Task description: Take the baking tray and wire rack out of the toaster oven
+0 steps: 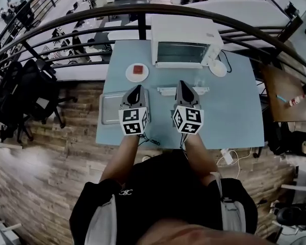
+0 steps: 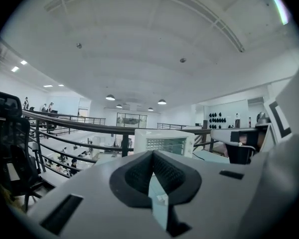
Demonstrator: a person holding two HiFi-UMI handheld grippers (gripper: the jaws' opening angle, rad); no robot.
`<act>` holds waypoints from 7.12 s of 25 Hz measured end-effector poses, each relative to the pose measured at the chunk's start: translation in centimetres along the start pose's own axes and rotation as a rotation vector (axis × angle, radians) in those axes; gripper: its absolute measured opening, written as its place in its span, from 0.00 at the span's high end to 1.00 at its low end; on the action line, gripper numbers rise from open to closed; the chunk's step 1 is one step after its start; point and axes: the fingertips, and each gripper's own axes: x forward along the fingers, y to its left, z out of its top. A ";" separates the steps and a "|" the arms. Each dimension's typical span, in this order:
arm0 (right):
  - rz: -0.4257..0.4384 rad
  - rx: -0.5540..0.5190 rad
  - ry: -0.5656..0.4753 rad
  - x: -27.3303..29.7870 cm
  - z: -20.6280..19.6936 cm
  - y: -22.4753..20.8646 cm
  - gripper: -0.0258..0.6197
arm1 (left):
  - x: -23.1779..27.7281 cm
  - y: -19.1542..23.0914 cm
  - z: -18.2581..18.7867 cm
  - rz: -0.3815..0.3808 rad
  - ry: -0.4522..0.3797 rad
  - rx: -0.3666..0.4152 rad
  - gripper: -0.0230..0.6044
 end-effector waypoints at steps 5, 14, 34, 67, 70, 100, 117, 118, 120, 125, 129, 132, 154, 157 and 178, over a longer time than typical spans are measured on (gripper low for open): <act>-0.064 0.024 0.016 -0.1 -0.3 -6.3 0.96 | 3.8 -5.2 -0.5 -0.062 0.028 0.012 0.94; -0.053 0.068 0.015 2.2 0.0 -14.1 0.96 | 10.4 -10.1 -1.0 -0.063 0.070 -0.009 0.94; -0.004 0.810 0.109 15.0 -5.7 -24.9 0.75 | 24.6 -8.6 -2.5 -0.105 0.051 -0.820 0.72; 0.005 1.366 -0.060 28.4 -10.9 -30.8 0.92 | 36.5 -0.1 -4.8 0.011 -0.328 -1.381 0.91; -0.006 1.358 -0.050 28.2 -10.8 -30.8 0.93 | 36.3 -0.3 -5.0 0.010 -0.343 -1.434 0.92; -0.070 1.317 0.018 14.4 -11.8 -27.7 0.94 | 23.6 -4.8 -8.0 -0.049 -0.234 -1.489 0.93; -0.094 1.291 -0.016 5.0 -11.1 -25.3 0.94 | 15.3 -7.7 -8.6 -0.120 -0.153 -1.476 0.93; -0.096 1.289 -0.013 4.5 -11.1 -25.0 0.94 | 14.8 -7.6 -8.7 -0.123 -0.147 -1.475 0.93; -0.097 1.285 -0.005 3.9 -11.3 -24.2 0.93 | 13.8 -7.3 -8.8 -0.126 -0.140 -1.472 0.93; -0.068 1.275 0.025 4.0 -12.6 -20.4 0.93 | 11.7 -4.1 -9.4 -0.119 -0.144 -1.458 0.93; -0.016 1.247 0.067 3.9 -12.8 -16.4 0.93 | 9.3 -0.9 -9.7 -0.084 -0.169 -1.456 0.93; 0.024 1.241 0.102 4.0 -13.1 -13.4 0.93 | 7.3 1.5 -9.8 -0.058 -0.197 -1.446 0.93; 0.267 1.161 0.417 3.9 -19.4 8.3 0.92 | -7.5 18.3 -14.2 0.188 -0.259 -1.361 0.93; 0.271 1.146 0.458 3.2 -20.7 9.4 0.92 | -8.5 19.0 -15.5 0.212 -0.246 -1.377 0.93; 0.158 1.078 0.680 1.5 -27.7 11.7 0.89 | -9.1 21.5 -23.6 0.317 0.002 -1.396 0.91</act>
